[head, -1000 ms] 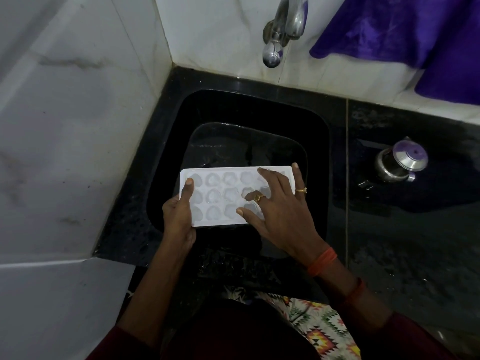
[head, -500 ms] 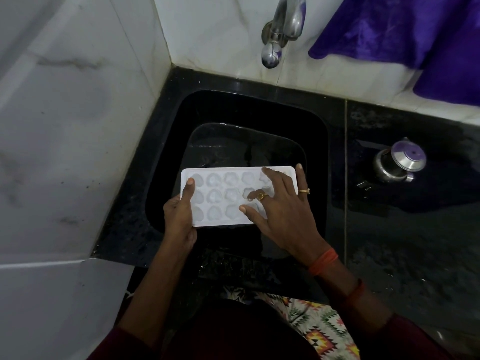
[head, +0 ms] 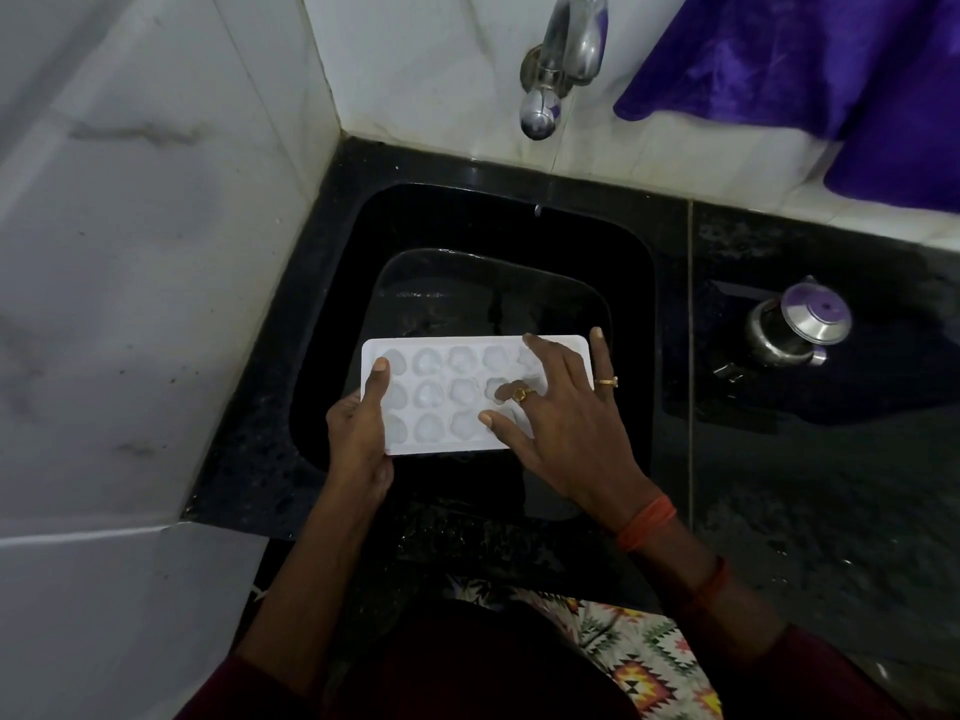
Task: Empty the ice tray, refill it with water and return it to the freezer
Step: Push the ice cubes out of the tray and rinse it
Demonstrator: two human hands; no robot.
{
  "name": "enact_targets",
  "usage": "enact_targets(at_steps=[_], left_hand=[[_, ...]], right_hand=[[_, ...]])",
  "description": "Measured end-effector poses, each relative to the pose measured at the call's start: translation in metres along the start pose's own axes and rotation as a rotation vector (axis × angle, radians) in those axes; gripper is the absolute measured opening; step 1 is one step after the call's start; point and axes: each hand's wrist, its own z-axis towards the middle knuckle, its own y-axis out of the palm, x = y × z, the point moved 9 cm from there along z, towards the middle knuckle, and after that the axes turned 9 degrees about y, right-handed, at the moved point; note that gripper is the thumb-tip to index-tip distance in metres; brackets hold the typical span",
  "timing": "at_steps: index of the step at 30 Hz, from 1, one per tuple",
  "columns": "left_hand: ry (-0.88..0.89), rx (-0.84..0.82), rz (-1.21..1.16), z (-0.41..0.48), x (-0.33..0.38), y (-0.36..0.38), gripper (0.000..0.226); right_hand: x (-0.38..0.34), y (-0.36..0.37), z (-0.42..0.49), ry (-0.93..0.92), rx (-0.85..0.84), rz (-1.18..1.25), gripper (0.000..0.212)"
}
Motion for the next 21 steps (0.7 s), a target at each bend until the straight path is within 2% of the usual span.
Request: enact_targets(at_steps=[21], left_hand=[[0.018, 0.009, 0.002, 0.004, 0.007, 0.002, 0.030]], right_hand=[[-0.002, -0.003, 0.015, -0.018, -0.032, -0.056, 0.054]])
